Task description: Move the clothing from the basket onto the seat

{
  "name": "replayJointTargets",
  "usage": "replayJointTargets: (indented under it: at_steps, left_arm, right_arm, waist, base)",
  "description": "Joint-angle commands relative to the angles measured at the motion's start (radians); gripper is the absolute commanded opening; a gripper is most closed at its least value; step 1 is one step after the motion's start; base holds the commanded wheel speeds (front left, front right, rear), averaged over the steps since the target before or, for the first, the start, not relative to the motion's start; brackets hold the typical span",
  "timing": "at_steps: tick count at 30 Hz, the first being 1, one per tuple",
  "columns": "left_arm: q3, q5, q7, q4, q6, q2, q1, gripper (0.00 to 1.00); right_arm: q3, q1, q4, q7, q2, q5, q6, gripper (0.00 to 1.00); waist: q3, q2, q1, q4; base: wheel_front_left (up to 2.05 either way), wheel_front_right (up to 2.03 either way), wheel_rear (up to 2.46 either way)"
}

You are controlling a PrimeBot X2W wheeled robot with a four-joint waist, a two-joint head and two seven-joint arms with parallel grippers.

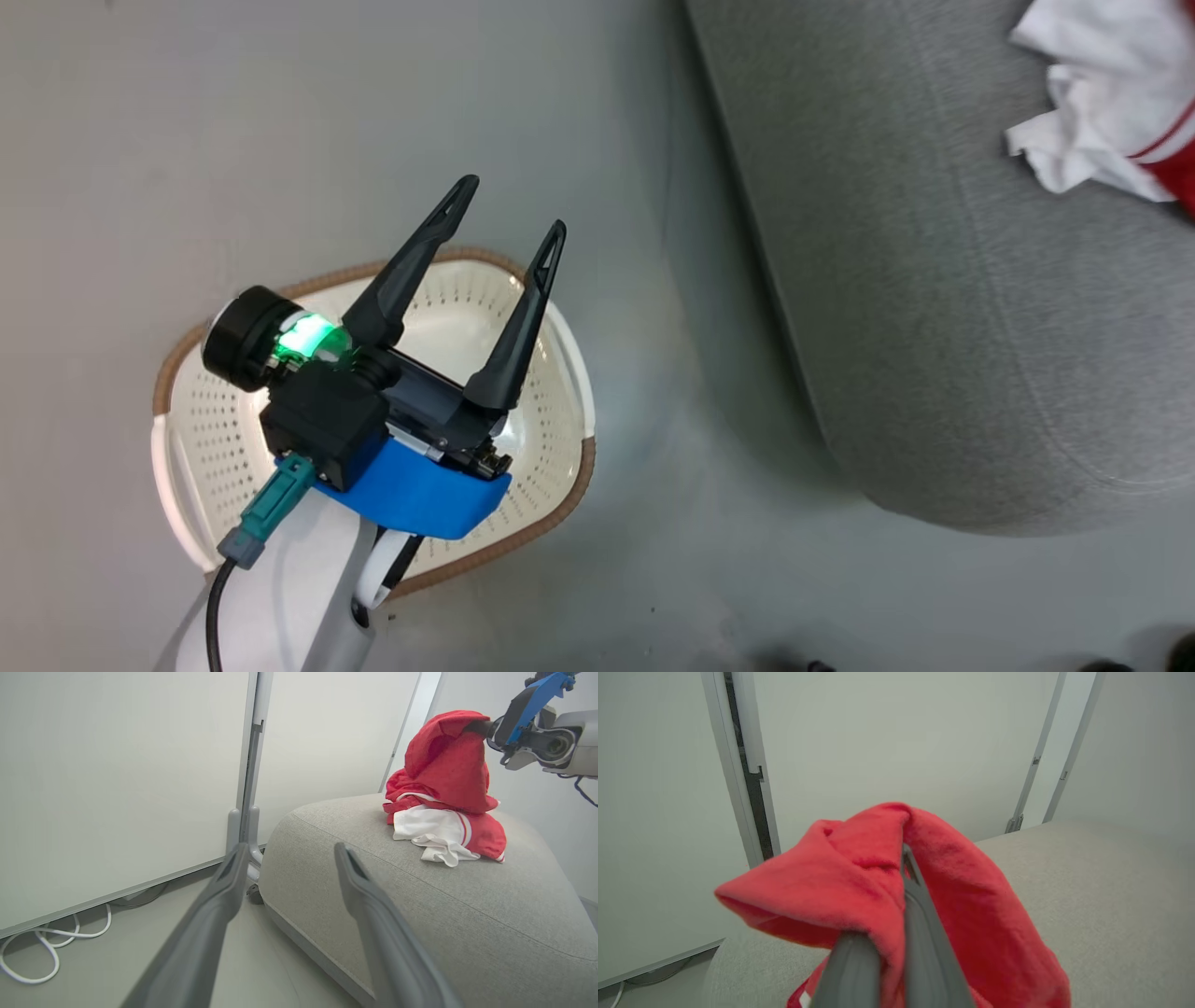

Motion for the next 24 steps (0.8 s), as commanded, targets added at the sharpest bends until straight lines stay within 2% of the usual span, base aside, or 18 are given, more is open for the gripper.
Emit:
replayJointTargets:
  at_steps: [1,8,15,16,17,18,24]
  left_arm:
    - [0.003,0.008,-0.003,-0.009,-0.002,0.008,-0.018,1.00]
    - [-0.002,0.013,-0.003,-0.010,-0.002,0.012,-0.026,1.00]
    - [-0.013,0.000,-0.003,0.014,-0.002,0.007,-0.025,1.00]
    - [-0.013,-0.002,-0.003,0.017,-0.002,0.006,-0.025,1.00]
    - [-0.013,-0.005,-0.003,0.020,-0.002,0.003,-0.024,1.00]
    - [-0.013,-0.007,-0.003,0.023,-0.002,0.001,-0.023,1.00]
    - [-0.013,-0.019,-0.003,0.041,-0.002,-0.013,-0.001,1.00]
  right_arm:
    - [-0.015,0.022,0.018,-0.008,-0.004,-0.022,0.000,0.00]
    - [-0.064,0.044,0.116,-0.013,0.019,-0.105,0.000,0.00]
    - [-0.090,0.021,0.172,-0.038,0.044,-0.157,0.000,0.01]
    - [-0.088,0.020,0.177,-0.040,0.045,-0.163,0.000,0.24]
    - [-0.082,0.022,0.183,-0.040,0.045,-0.170,0.000,0.58]
    - [-0.078,0.027,0.189,-0.041,0.043,-0.177,0.000,1.00]
    - [-0.065,0.056,0.216,-0.049,0.032,-0.198,0.000,1.00]
  waist:
    - [0.053,0.0000,-0.0002,0.036]
    - [0.071,0.0000,-0.0002,0.051]
    - [0.044,0.0000,-0.0002,0.060]
    - [0.039,0.0000,-0.0002,0.060]
    - [0.033,0.0000,-0.0002,0.061]
    - [0.027,0.0000,-0.0002,0.062]
    - [-0.024,0.0000,-0.0002,0.071]
  base:
    - [0.00,0.00,0.00]
    - [0.00,0.00,0.00]
    - [0.00,0.00,0.00]
    - [0.00,0.00,0.00]
    - [0.00,0.00,0.00]
    - [0.00,0.00,0.00]
    - [0.00,0.00,0.00]
